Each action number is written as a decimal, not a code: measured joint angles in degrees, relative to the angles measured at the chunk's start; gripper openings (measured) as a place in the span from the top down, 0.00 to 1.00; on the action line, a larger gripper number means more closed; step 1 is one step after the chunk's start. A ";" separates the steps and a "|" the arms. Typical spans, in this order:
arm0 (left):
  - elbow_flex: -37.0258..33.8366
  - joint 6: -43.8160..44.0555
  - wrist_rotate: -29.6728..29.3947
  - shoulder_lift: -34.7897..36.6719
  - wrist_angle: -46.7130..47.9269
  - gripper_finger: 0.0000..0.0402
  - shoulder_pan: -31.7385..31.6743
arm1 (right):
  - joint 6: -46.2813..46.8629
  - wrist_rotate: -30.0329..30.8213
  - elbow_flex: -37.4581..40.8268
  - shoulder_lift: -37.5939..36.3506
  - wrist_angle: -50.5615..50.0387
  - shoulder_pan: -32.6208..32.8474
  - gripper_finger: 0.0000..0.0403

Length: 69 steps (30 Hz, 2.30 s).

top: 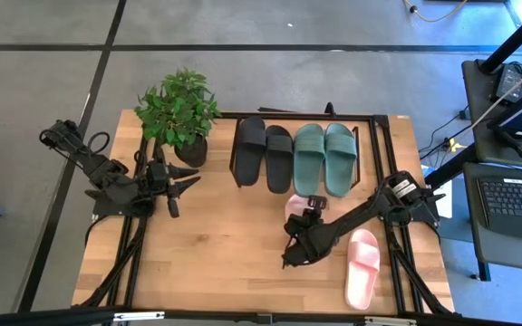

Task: Pick and place slides into the shelf
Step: Put the left pink slides under the shelf

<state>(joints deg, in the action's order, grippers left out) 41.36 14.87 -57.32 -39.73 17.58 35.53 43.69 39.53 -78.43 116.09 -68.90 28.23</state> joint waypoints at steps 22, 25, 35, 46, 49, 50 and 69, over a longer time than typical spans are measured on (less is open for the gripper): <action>0.00 0.04 0.00 -0.01 1.05 0.81 0.00 | -0.27 -1.69 -0.79 0.04 -3.81 0.00 0.52; 0.00 0.04 0.00 -0.01 1.13 0.81 0.00 | 1.24 -1.69 -1.48 0.04 -4.73 0.14 0.50; 0.00 1.03 1.82 -0.01 2.78 0.81 0.02 | 1.04 -1.68 -1.81 -3.92 -6.88 2.32 0.49; 0.00 1.49 4.12 -0.04 2.97 0.81 0.02 | -1.39 -4.41 -1.84 -17.52 -3.27 9.20 0.49; 0.00 1.49 4.50 -0.04 2.97 0.81 0.02 | -6.62 -14.56 -1.86 -22.25 7.14 10.95 0.49; 0.00 1.49 4.50 -0.04 2.94 0.81 0.02 | -6.96 -18.40 -1.88 -23.32 10.32 11.22 0.49; 0.00 1.74 4.62 -0.04 2.97 0.81 0.02 | -18.76 -36.59 0.60 -13.94 20.04 11.74 0.49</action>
<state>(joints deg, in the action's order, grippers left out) 41.36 16.62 -52.70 -39.77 20.55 35.55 24.92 2.94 -77.83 102.15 -48.86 39.97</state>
